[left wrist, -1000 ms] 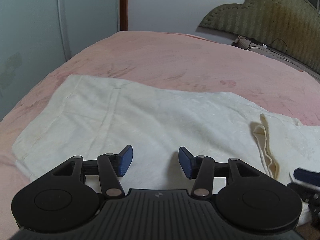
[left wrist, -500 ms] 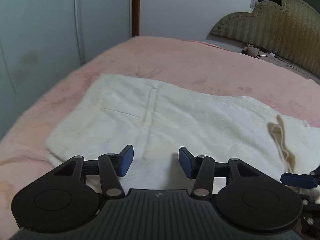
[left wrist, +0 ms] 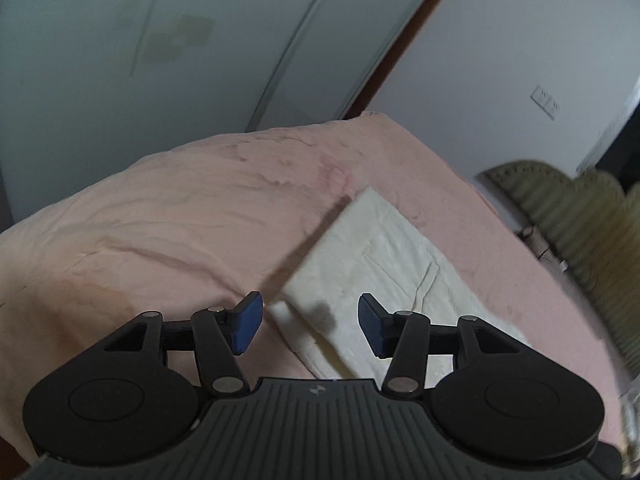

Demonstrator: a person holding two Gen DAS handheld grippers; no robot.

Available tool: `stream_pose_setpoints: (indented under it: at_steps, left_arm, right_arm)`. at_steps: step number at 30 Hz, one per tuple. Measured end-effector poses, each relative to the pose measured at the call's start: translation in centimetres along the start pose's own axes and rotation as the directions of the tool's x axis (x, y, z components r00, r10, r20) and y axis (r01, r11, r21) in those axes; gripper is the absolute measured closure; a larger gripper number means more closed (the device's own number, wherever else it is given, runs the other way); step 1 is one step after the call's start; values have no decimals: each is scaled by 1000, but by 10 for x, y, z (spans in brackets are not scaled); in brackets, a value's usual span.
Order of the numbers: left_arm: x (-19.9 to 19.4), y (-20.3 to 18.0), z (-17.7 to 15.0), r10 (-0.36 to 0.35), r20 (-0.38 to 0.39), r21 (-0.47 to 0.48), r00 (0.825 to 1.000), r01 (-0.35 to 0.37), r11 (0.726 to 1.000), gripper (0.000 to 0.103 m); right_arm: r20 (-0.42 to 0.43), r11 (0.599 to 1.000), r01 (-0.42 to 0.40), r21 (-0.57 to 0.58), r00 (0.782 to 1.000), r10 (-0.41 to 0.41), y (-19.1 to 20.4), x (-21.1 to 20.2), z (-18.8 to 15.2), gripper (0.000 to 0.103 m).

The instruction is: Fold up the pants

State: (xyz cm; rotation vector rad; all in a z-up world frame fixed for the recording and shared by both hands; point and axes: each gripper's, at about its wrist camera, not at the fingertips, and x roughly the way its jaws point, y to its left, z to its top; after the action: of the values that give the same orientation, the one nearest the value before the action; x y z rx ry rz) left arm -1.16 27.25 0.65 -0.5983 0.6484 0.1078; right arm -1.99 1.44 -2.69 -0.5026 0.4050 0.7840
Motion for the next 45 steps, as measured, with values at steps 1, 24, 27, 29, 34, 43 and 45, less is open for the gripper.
stream_pose_setpoints:
  at_steps: [1,24,27,29,34,43,45]
  left_arm:
    - [-1,6,2,-14,-11,-23,1000,13,1000,47]
    - [24,38,-1,-107,-28,-198,994,99,975,65]
    - [29,49,-1,-188,-67,-277,980,163,947,46]
    - [34,52,-3,-260,-100,-319,960,217,923,41]
    - [46,41,-7,-325,-122,-340,938,268,901,31]
    - [80,13,2,-364,-116,-289,924,319,903,23]
    - [89,6,11,-372,-114,-271,921,331,904,23]
  right_arm:
    - [-8,1000,12,-21,1000,-13,3,5,1,78]
    - [-37,997,32,-69,999,-34,18,23,-3,32]
    - [-46,975,132,-178,989,-142,35,38,-7,33]
    - [-28,958,189,-217,979,-200,38,46,-8,34]
    - [-5,937,244,-250,967,-254,37,67,-3,44]
    - [118,871,-168,462,985,127,-62,35,7,68]
    - [176,822,-244,515,968,177,-79,24,6,68]
